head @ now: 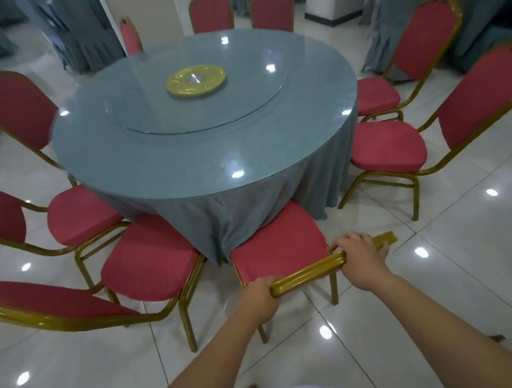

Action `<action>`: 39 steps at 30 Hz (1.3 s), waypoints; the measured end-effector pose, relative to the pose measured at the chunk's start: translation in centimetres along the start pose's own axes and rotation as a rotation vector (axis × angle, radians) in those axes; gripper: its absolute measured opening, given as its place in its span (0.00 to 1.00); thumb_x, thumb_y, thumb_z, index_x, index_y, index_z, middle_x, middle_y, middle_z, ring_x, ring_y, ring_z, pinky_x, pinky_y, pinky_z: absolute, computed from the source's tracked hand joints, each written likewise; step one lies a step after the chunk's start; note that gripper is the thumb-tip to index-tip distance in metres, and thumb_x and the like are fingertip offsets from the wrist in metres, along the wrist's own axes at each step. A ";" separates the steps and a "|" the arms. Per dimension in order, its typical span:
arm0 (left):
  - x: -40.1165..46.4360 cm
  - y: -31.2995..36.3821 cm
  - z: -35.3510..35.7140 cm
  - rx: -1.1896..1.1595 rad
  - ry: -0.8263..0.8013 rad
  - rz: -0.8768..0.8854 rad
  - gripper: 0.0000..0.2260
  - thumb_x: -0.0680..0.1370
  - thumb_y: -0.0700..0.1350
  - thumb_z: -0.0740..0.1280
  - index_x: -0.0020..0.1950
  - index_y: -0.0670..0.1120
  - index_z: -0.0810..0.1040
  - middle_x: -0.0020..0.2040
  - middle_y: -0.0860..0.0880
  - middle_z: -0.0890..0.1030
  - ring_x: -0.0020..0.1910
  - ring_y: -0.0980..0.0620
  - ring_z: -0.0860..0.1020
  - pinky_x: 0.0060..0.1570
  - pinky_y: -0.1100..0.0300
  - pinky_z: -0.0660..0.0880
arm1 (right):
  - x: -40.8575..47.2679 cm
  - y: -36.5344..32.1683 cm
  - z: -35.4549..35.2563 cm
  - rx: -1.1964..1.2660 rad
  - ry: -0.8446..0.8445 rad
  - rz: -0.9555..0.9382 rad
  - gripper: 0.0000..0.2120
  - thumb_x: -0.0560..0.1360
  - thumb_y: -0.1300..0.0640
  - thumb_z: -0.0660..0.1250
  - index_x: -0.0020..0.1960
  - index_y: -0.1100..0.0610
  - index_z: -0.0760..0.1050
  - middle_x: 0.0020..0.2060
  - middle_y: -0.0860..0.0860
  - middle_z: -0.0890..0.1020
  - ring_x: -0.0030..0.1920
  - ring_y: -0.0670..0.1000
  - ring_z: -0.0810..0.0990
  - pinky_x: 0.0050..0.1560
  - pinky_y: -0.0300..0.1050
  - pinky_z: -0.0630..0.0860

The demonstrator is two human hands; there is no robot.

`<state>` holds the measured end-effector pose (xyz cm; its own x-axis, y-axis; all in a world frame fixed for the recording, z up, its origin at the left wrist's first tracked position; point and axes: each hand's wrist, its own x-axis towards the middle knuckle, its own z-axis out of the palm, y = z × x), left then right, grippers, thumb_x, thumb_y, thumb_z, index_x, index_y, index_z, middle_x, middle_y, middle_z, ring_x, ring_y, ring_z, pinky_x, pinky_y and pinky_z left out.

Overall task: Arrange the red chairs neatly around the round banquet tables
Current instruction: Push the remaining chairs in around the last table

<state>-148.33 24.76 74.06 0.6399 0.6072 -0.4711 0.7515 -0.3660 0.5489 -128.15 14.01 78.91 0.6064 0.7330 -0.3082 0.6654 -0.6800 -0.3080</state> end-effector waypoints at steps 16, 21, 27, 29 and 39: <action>-0.1 7.1 -0.6 0.046 -0.007 0.003 0.20 0.71 0.47 0.70 0.61 0.61 0.75 0.51 0.58 0.78 0.49 0.55 0.78 0.49 0.56 0.78 | -1.9 5.7 -1.2 0.083 -0.061 -0.328 0.31 0.74 0.42 0.65 0.74 0.37 0.57 0.75 0.38 0.59 0.78 0.45 0.46 0.75 0.67 0.43; 1.5 11.6 1.9 0.232 0.201 0.070 0.18 0.74 0.46 0.64 0.60 0.62 0.74 0.46 0.59 0.80 0.47 0.55 0.79 0.49 0.54 0.78 | 1.9 9.6 -1.9 0.016 0.013 -0.270 0.17 0.75 0.49 0.65 0.63 0.40 0.71 0.61 0.39 0.74 0.69 0.47 0.67 0.69 0.56 0.59; 2.9 12.0 1.9 0.256 0.212 0.056 0.16 0.77 0.47 0.64 0.61 0.64 0.74 0.47 0.58 0.82 0.47 0.56 0.79 0.47 0.57 0.77 | 7.3 10.9 -4.6 -0.049 -0.178 -0.249 0.05 0.73 0.60 0.66 0.43 0.50 0.76 0.40 0.46 0.77 0.46 0.50 0.76 0.47 0.50 0.77; 3.7 12.8 2.0 0.242 0.207 0.078 0.17 0.77 0.46 0.62 0.62 0.64 0.74 0.48 0.57 0.82 0.46 0.56 0.79 0.44 0.59 0.75 | 8.7 11.4 -5.2 -0.035 -0.200 -0.224 0.07 0.72 0.61 0.68 0.42 0.49 0.77 0.40 0.46 0.78 0.43 0.48 0.77 0.46 0.50 0.79; 7.3 11.8 -0.6 0.022 -0.352 0.166 0.37 0.70 0.44 0.71 0.73 0.68 0.64 0.56 0.63 0.77 0.51 0.61 0.77 0.53 0.62 0.76 | 12.1 14.9 -7.0 -0.111 -0.335 -0.239 0.12 0.70 0.61 0.71 0.45 0.45 0.75 0.45 0.44 0.75 0.48 0.46 0.73 0.49 0.44 0.75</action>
<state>-134.91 25.33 77.49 0.7663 0.2604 -0.5874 0.6338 -0.4562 0.6246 -107.90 12.89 76.89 0.2663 0.8108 -0.5212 0.8240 -0.4721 -0.3132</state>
